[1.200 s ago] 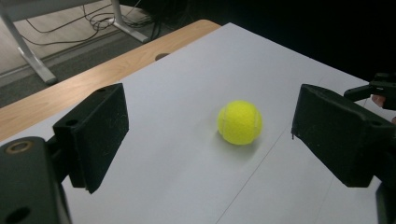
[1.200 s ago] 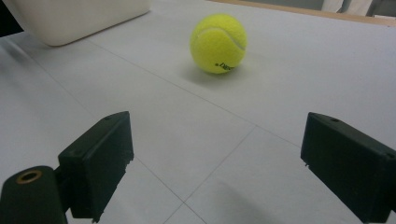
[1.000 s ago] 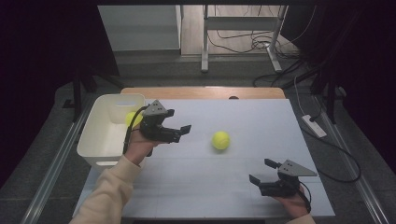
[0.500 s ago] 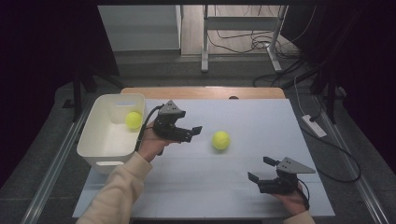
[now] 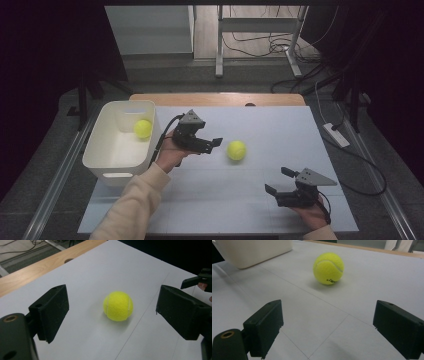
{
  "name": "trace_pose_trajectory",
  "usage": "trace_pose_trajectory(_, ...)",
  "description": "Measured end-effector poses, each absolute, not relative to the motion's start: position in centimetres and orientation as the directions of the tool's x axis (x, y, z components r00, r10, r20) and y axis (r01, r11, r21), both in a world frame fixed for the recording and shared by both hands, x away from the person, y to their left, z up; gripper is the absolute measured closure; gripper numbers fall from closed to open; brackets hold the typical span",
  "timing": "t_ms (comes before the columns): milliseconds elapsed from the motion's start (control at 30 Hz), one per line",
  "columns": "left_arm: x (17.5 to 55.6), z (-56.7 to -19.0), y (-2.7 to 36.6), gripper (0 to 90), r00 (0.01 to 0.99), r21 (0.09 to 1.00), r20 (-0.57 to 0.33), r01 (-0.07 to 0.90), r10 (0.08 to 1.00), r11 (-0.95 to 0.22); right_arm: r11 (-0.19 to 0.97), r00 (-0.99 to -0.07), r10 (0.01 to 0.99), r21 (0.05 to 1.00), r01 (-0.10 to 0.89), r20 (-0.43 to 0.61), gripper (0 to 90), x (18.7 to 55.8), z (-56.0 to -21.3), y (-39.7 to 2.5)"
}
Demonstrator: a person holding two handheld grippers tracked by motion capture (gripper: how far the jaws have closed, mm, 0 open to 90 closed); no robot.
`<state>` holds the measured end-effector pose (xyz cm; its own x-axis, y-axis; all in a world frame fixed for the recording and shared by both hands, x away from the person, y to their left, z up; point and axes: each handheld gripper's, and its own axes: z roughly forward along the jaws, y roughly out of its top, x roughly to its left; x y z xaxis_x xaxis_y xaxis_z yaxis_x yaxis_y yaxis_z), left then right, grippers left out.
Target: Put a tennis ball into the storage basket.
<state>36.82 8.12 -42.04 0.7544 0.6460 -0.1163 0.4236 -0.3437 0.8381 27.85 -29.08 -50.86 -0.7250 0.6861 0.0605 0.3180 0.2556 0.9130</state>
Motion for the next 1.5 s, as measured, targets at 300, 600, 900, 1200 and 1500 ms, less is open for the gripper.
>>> trace_pose_trajectory(300, 37.5, -42.3, 6.7, 12.2, 0.762, 0.821, -0.111, 0.432, 0.638, -0.373, 0.253, -0.722, 0.689, 0.912, 0.324, 0.065, 9.7, 27.7, -50.9, -29.2)
trace_pose_trajectory(600, 38.1, -43.0, 5.8, 12.1, 0.768, 0.808, -0.115, 0.441, 0.631, -0.390, 0.262, -0.723, 0.688, 0.908, 0.328, 0.062, 9.7, 27.9, -51.1, -29.0)
trace_pose_trajectory(900, 38.7, -43.8, 4.7, 11.6, 0.771, 0.784, -0.125, 0.463, 0.624, -0.414, 0.272, -0.727, 0.685, 0.905, 0.327, 0.057, 9.9, 27.8, -51.1, -29.0)
trace_pose_trajectory(1200, 39.2, -44.4, 3.8, 11.2, 0.774, 0.773, -0.137, 0.474, 0.618, -0.423, 0.269, -0.727, 0.684, 0.906, 0.327, 0.059, 9.9, 27.8, -51.0, -29.0)
trace_pose_trajectory(1500, 39.9, -45.3, 2.9, 11.0, 0.775, 0.754, -0.146, 0.489, 0.615, -0.438, 0.268, -0.728, 0.682, 0.906, 0.328, 0.062, 9.9, 27.8, -51.1, -29.1)
